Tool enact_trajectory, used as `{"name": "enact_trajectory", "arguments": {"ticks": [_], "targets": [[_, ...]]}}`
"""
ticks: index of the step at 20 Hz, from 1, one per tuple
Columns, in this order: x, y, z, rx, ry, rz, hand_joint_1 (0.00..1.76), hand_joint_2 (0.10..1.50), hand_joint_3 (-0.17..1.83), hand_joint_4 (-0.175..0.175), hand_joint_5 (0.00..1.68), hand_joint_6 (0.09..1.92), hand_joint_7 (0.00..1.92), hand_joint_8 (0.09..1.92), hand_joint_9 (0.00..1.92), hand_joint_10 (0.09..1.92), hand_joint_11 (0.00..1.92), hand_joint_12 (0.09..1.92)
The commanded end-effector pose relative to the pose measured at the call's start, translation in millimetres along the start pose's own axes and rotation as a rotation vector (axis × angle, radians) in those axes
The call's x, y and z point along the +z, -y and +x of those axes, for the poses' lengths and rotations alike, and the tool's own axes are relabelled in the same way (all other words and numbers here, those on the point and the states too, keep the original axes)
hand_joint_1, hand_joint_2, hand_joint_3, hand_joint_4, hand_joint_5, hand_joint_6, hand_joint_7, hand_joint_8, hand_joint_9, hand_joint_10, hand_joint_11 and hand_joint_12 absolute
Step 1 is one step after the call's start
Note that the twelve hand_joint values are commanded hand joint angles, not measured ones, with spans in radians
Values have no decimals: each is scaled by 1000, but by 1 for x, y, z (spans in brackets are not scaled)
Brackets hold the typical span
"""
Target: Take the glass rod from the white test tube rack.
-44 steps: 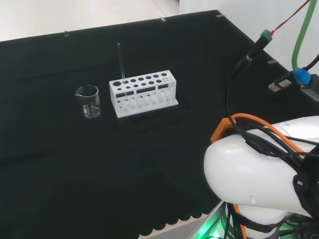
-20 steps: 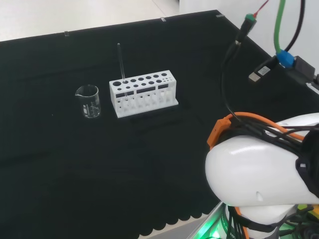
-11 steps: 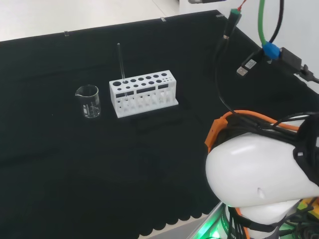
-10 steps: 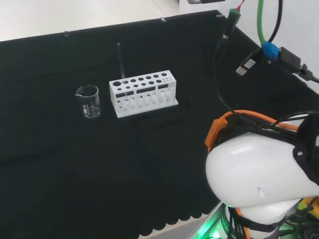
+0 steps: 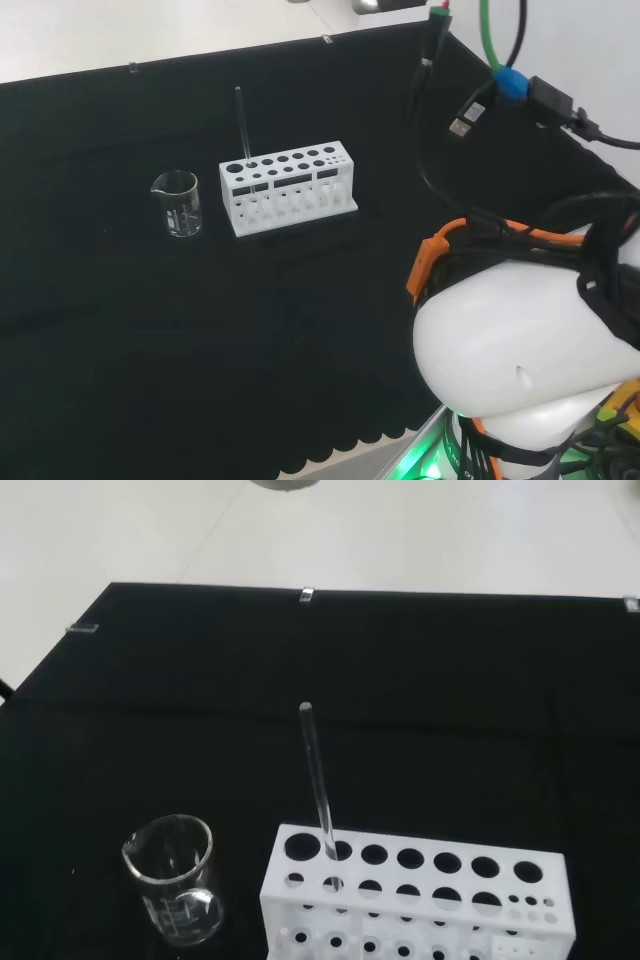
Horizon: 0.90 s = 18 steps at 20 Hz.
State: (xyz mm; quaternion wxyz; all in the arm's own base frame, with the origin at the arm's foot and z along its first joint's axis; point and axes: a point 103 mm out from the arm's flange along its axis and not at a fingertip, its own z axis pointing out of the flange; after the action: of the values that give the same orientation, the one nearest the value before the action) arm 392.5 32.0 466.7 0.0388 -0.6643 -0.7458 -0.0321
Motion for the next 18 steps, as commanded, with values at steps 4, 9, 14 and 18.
{"name": "enact_trajectory", "arguments": {"ticks": [4,9,14,18], "targets": [[14,-33,9,-114,-2,5,1021,1024,-175,-155,628,840,863,671,939,608,720,1215],[29,-58,21,-108,4,34,1038,1016,-175,-151,642,847,876,667,953,602,734,1211],[42,-74,28,-109,-10,58,1043,1006,-175,-149,641,848,883,663,960,596,742,1207],[54,-87,33,-103,-22,82,1037,994,-175,-148,626,844,880,659,960,592,742,1204]]}}
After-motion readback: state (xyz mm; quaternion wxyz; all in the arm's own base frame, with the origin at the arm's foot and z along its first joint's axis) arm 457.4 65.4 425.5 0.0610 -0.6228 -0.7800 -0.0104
